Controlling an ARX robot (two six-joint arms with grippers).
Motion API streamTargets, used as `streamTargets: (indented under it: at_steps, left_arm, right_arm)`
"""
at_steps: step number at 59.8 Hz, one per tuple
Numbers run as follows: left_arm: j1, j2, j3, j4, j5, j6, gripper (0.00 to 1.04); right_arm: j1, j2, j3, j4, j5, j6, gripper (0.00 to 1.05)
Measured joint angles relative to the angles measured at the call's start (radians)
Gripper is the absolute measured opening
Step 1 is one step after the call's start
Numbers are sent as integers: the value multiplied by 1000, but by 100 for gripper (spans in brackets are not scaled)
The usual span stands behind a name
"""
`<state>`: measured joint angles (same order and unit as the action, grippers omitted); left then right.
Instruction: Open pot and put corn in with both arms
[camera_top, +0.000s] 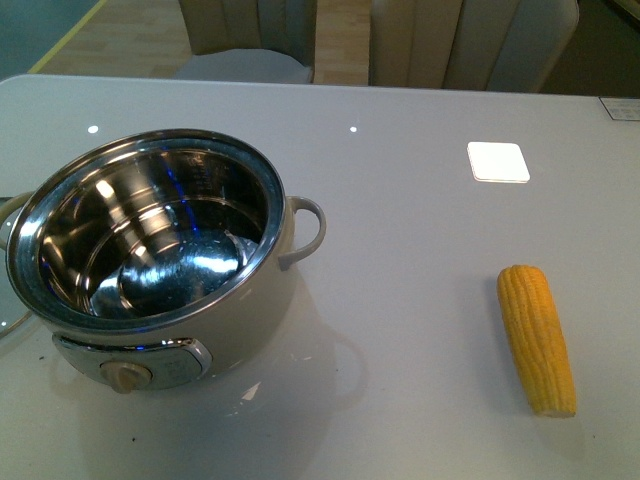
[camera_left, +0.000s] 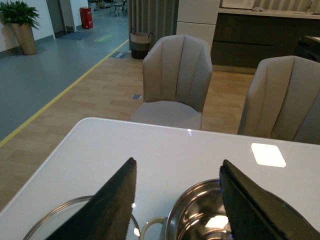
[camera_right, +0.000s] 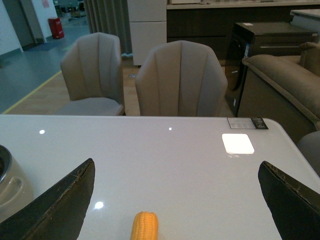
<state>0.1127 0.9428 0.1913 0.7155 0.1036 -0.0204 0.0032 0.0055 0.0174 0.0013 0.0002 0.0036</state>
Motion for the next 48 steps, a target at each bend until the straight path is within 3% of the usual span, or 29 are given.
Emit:
streamTargets:
  at_steps: [4, 7, 13, 34, 48]
  left_arm:
    - [-23, -90, -37, -41, -16, 5, 33]
    - [-77, -157, -63, -66, -93, 6, 19]
    - [-108, -213, -88, -96, -97, 6, 3]
    - [-110, -402, -172, -187, -104, 11, 3]
    - [-110, -560, -179, -333, -104, 12, 3]
  right_arm:
    - [0, 0, 0, 0, 0, 0, 96]
    - [0, 0, 0, 0, 0, 0, 96]
    - [0, 0, 0, 0, -1, 0, 96]
    - [0, 0, 0, 0, 0, 0, 96]
    - [0, 0, 0, 0, 0, 0, 96]
